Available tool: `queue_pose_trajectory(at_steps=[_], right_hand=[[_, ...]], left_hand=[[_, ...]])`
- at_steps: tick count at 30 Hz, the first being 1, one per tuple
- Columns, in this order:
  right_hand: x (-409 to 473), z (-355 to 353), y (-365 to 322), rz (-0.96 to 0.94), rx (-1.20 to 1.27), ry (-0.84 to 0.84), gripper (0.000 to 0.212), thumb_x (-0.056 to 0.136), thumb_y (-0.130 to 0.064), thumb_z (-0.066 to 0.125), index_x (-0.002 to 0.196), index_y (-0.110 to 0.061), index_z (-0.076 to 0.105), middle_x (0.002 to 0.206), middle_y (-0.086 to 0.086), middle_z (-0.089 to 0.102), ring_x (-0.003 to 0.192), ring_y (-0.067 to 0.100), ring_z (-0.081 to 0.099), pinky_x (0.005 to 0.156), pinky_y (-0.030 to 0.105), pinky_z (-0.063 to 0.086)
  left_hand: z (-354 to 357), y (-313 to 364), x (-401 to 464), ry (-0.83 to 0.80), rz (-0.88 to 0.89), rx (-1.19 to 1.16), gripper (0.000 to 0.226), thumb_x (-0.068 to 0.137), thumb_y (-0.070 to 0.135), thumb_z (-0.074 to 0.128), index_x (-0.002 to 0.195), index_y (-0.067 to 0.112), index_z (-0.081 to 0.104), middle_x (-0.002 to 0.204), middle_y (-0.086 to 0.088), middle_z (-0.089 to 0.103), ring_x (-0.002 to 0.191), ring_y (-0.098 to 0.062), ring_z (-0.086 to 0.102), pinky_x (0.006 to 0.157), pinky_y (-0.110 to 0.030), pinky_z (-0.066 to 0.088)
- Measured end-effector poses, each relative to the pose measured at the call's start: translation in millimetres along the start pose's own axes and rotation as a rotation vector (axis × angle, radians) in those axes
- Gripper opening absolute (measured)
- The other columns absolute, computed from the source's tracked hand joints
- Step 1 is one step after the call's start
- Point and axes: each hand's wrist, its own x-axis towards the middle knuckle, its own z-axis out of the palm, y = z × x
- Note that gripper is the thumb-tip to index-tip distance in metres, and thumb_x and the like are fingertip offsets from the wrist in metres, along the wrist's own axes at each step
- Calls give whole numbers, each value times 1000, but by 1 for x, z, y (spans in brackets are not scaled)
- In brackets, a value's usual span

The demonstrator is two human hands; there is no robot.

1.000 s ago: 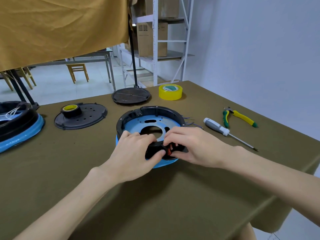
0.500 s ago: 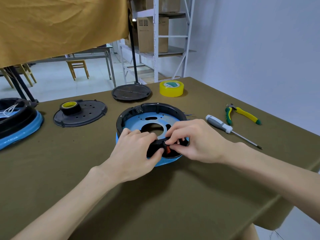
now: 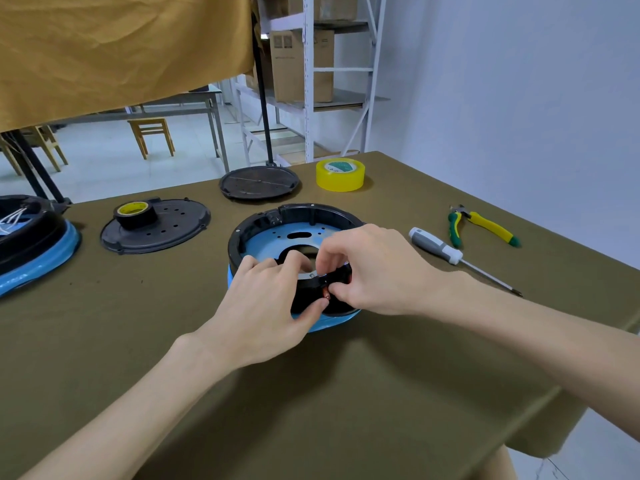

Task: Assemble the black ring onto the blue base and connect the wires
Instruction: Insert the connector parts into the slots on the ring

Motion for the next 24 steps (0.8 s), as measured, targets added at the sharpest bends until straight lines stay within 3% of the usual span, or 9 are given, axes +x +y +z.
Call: queue_pose_trajectory(at_steps=[4,9,13,17,20,24], right_hand=[[-7,4,8,16,64,30,20,80,-23,79,97,-31,73,94,-17,70,91,2,64,75,31,55],[-17,9,30,16,354,87,23,83,-21,83,104,-27,76,112,-11,64,106,15,65,93,34,53],[-17,13,45,96,457,95,18,82,-28,87,98,-26,79,101,-10,69,101,15,66,93,39,53],[-9,20,51,53,404,102,24,82,-41,85,100,-28,76,100,-14,66,101,11,64,89,25,50],[-7,28,56,30,203,119,36,82,-65,74,107,-40,68,107,-20,55,109,4,51,92,17,37],[-1,29,72,28,221,102,43,77,-70,74,103,-37,68,107,-18,60,108,7,54,94,26,40]], left_hand=[[0,1,0,10,0,7,46,96,66,36,121,31,52,75,22,48,74,-7,50,81,-34,36],[2,3,0,47,-37,-24,43,96,65,35,116,32,54,72,25,44,74,-6,51,82,-34,36],[4,2,2,76,-69,-40,34,95,64,37,104,36,55,66,26,43,68,-4,48,80,-34,36],[5,-3,7,108,-106,-43,50,91,77,37,96,35,64,63,20,49,63,-3,47,81,-35,42],[4,-9,9,125,-117,-34,60,88,84,35,92,35,70,61,19,50,60,-2,46,79,-34,43],[5,-15,9,107,-116,-38,57,89,84,35,93,38,69,61,16,56,60,-1,50,78,-30,38]])
